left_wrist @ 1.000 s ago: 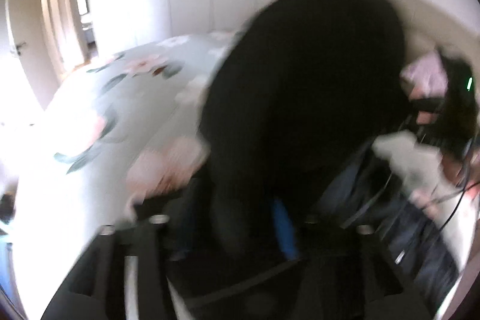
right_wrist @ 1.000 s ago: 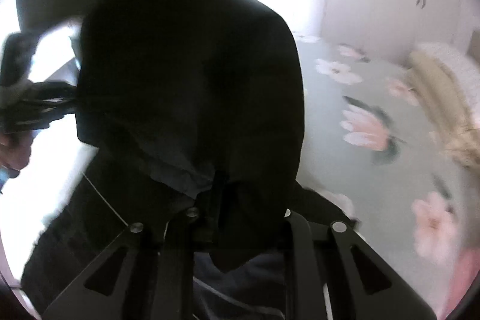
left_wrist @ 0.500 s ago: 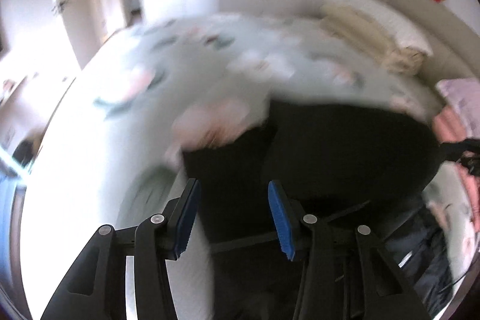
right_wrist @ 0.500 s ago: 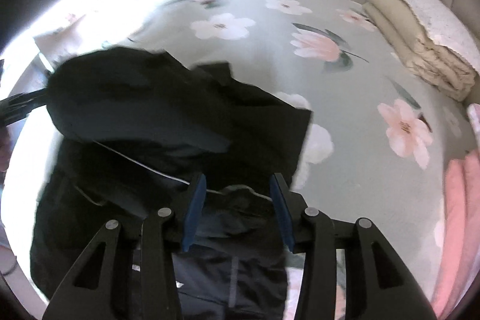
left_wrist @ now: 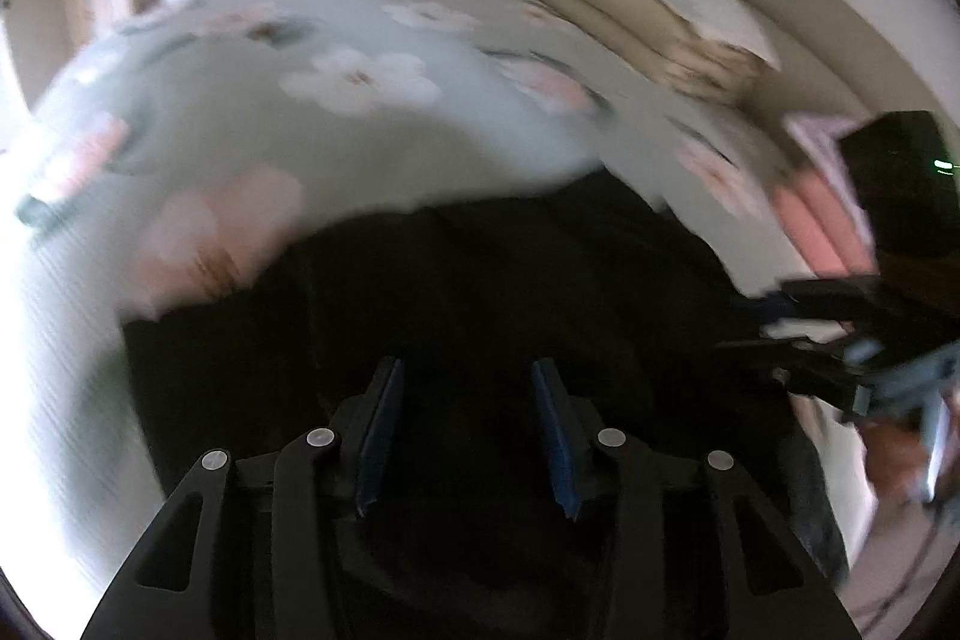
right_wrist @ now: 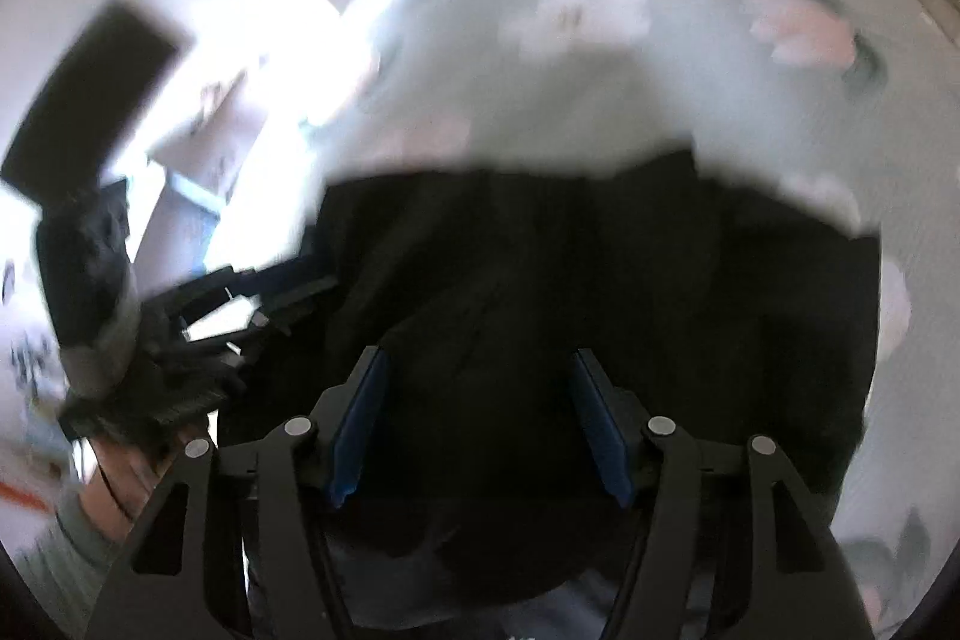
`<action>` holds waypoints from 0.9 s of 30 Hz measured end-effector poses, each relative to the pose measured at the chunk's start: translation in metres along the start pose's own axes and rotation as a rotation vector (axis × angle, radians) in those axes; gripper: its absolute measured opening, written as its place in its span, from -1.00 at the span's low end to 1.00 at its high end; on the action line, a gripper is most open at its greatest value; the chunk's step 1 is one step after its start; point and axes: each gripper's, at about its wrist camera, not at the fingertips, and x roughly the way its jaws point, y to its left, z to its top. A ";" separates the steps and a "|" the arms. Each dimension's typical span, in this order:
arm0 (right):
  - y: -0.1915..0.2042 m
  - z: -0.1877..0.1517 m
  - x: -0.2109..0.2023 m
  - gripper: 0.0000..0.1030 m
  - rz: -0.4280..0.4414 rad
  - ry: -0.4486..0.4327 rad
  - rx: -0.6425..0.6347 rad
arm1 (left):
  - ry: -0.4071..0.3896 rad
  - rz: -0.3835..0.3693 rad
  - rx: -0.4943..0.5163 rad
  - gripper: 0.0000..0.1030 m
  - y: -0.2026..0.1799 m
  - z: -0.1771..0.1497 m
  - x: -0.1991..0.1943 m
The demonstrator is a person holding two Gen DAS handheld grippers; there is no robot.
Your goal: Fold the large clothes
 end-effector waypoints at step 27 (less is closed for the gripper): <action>0.047 0.020 0.033 0.32 -0.107 -0.032 -0.120 | 0.016 0.000 -0.257 0.02 -0.017 -0.088 -0.004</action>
